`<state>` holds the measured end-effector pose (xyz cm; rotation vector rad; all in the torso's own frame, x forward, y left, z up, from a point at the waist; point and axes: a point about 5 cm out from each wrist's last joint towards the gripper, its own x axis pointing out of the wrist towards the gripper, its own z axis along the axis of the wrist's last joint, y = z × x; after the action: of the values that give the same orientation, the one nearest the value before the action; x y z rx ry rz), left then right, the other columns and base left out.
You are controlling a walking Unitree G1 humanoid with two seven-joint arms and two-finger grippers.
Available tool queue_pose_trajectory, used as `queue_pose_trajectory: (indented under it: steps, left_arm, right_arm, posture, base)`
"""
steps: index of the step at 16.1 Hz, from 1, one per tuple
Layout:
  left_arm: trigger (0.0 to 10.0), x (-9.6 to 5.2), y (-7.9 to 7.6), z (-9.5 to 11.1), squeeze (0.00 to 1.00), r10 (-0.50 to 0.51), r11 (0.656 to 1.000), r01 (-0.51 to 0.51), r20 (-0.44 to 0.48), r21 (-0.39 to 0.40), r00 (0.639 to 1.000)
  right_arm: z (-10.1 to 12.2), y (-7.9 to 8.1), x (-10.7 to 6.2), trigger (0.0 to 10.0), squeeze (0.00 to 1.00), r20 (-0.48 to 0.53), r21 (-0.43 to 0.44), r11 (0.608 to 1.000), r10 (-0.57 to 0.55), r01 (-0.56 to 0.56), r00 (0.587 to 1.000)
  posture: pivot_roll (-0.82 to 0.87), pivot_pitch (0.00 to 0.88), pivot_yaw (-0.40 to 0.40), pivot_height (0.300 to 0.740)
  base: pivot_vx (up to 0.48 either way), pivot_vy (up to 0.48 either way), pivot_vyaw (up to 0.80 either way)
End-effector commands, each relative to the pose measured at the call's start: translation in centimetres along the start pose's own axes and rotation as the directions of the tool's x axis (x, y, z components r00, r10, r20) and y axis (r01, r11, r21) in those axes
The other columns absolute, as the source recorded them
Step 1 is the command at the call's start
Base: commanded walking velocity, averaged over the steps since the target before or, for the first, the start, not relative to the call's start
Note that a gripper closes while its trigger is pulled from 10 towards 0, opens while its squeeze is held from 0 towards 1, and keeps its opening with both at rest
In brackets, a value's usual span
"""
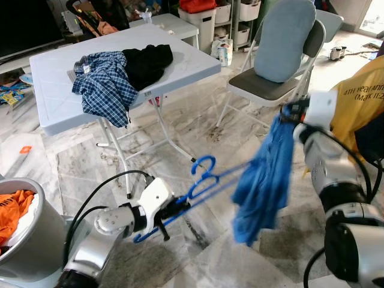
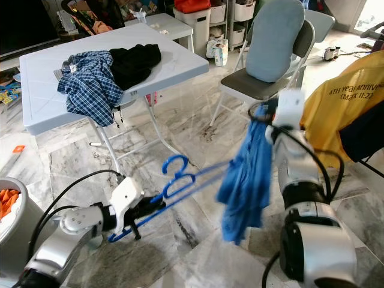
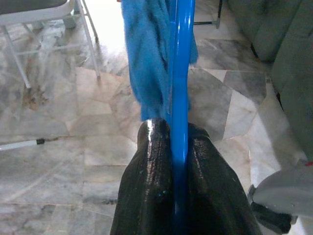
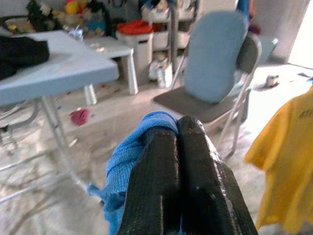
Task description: Hang hanger
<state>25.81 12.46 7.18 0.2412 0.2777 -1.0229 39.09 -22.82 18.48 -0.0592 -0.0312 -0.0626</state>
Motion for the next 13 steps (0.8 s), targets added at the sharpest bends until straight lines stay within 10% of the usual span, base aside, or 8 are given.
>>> queue_pose_trajectory:
  steps: [1,4,5,6,7,9,13]
  left_arm:
    - [0.0,-0.7,0.1,0.2,0.0,0.014,1.0,-0.014,0.001,0.017,1.0]
    - [1.0,-2.5,2.5,0.7,0.0,0.306,0.95,-0.298,0.09,-0.089,0.948]
    - [2.7,-3.1,3.5,0.7,0.0,0.445,0.893,-0.432,0.102,-0.128,0.889]
    - [9.1,-3.6,3.9,0.5,0.0,0.516,0.852,-0.498,0.1,-0.162,0.851]
    - [10.0,-4.1,4.2,0.1,0.0,0.584,0.807,-0.566,0.078,-0.171,0.808]
    - [10.0,-4.7,5.2,-0.4,0.0,0.749,0.654,-0.725,0.046,-0.217,0.662]
    - [10.0,-4.2,5.5,0.1,0.0,0.841,0.532,-0.799,0.062,-0.28,0.538]
  right_arm:
    - [-0.2,-0.3,0.1,0.0,0.0,-0.015,-0.035,0.998,-0.043,0.043,0.999]
    - [-1.8,-0.6,-0.5,0.0,0.0,-0.056,-0.078,0.995,-0.064,0.059,0.996]
    - [-2.0,-0.7,-0.6,0.0,0.0,-0.058,-0.078,0.995,-0.059,0.055,0.997]
    - [-2.2,-0.9,-0.8,0.0,0.0,-0.058,-0.077,0.996,-0.056,0.051,0.997]
    - [-2.4,-1.0,-0.9,0.0,0.0,-0.059,-0.077,0.996,-0.05,0.046,0.997]
    - [-2.6,-0.1,-1.2,0.0,0.0,-0.03,-0.021,0.998,0.063,-0.064,0.998]
    - [-2.7,3.7,-2.7,0.0,0.0,0.067,-0.013,0.948,0.317,-0.317,0.946]
  posture:
    - [-0.1,0.0,0.043,0.74]
    - [-0.09,0.0,0.037,0.74]
    - [-0.09,0.0,0.037,0.74]
    - [-0.09,0.0,0.037,0.74]
    - [-0.09,0.0,0.036,0.74]
    - [-0.1,0.0,0.037,0.74]
    - [-0.1,0.0,0.049,0.74]
  base:
    - [0.0,0.0,0.0]
    - [0.0,0.0,0.0]
    - [0.0,0.0,0.0]
    - [0.0,0.0,0.0]
    - [0.0,0.0,0.0]
    - [0.0,0.0,0.0]
    - [0.0,0.0,0.0]
